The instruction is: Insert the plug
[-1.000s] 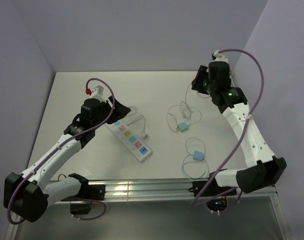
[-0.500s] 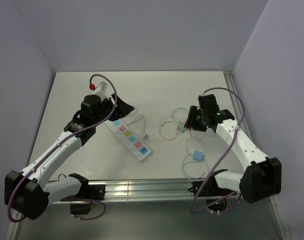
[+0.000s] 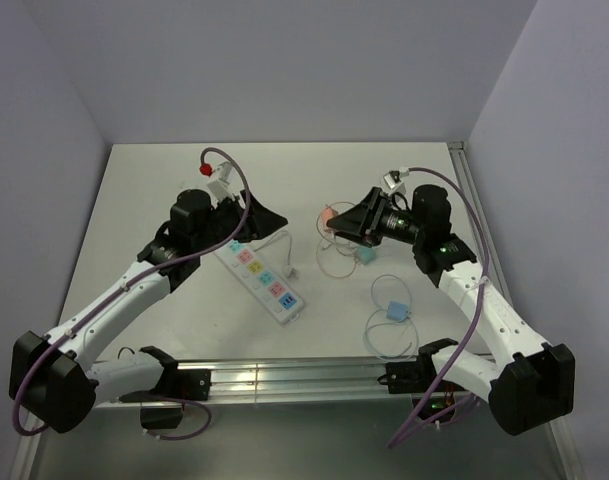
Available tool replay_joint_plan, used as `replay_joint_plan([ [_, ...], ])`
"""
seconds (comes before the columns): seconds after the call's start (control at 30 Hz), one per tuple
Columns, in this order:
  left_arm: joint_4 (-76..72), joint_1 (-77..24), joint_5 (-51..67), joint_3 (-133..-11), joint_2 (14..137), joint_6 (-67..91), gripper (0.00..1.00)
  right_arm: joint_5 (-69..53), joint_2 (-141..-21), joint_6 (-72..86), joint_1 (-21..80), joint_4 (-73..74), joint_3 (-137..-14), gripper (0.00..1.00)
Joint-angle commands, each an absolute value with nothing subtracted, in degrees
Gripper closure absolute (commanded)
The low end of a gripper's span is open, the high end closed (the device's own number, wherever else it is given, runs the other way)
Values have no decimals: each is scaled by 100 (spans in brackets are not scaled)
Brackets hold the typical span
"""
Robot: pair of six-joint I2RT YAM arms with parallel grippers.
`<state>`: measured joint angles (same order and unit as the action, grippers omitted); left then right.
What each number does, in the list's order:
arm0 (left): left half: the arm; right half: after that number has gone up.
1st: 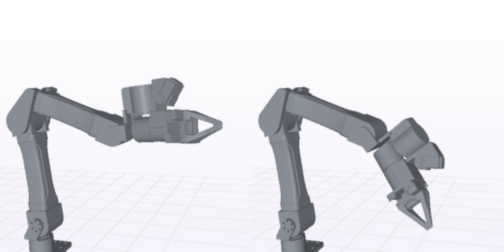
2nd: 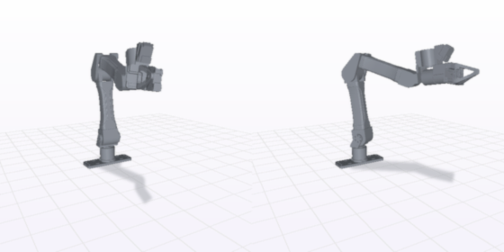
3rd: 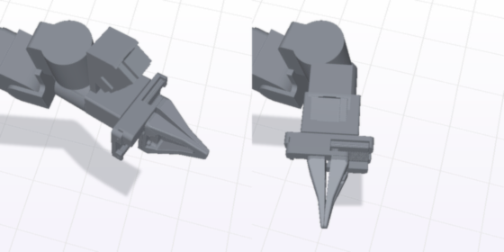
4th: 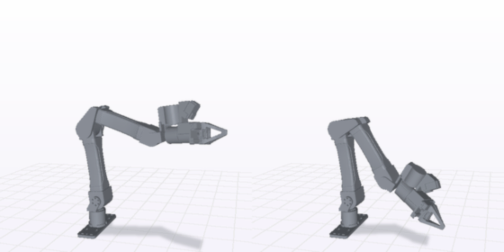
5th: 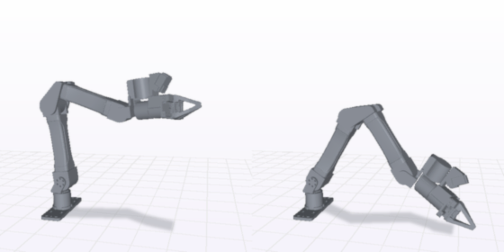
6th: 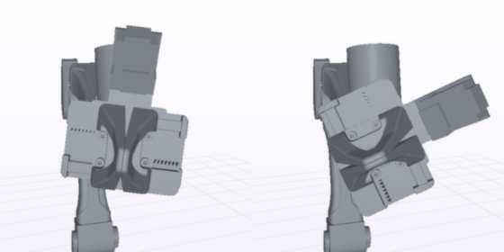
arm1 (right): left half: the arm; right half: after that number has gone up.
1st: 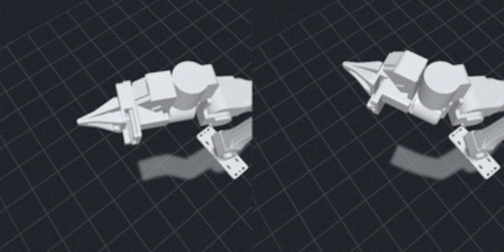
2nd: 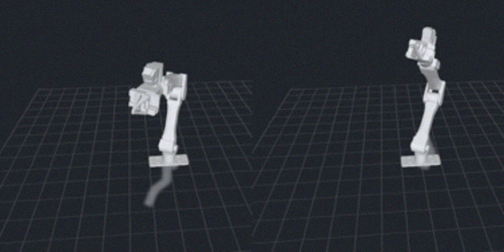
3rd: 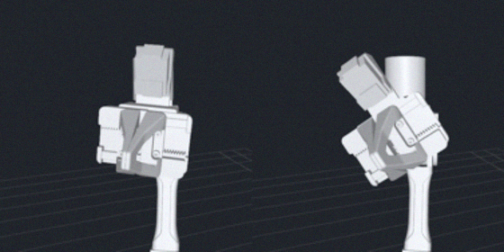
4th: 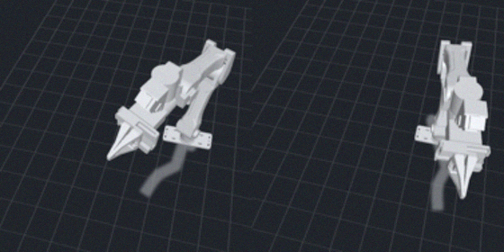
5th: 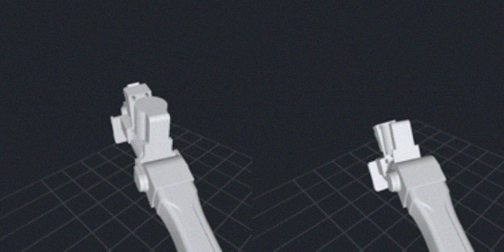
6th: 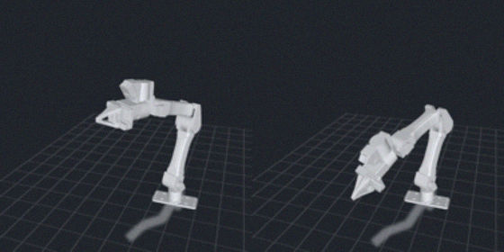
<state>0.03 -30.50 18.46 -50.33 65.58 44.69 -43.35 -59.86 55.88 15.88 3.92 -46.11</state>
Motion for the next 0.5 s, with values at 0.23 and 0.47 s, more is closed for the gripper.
replay_joint_plan([
  [0.23, -986, -3595, 1899, -5009, 5897, 4158, 36, -4897, -6134, 6298, 1643, -516, -4850, 100],
  [0.47, -388, -3674, 1433, -5370, 6082, 3736, 32, -2758, -6249, 2729, 2152, 3126, -5941, 100],
])
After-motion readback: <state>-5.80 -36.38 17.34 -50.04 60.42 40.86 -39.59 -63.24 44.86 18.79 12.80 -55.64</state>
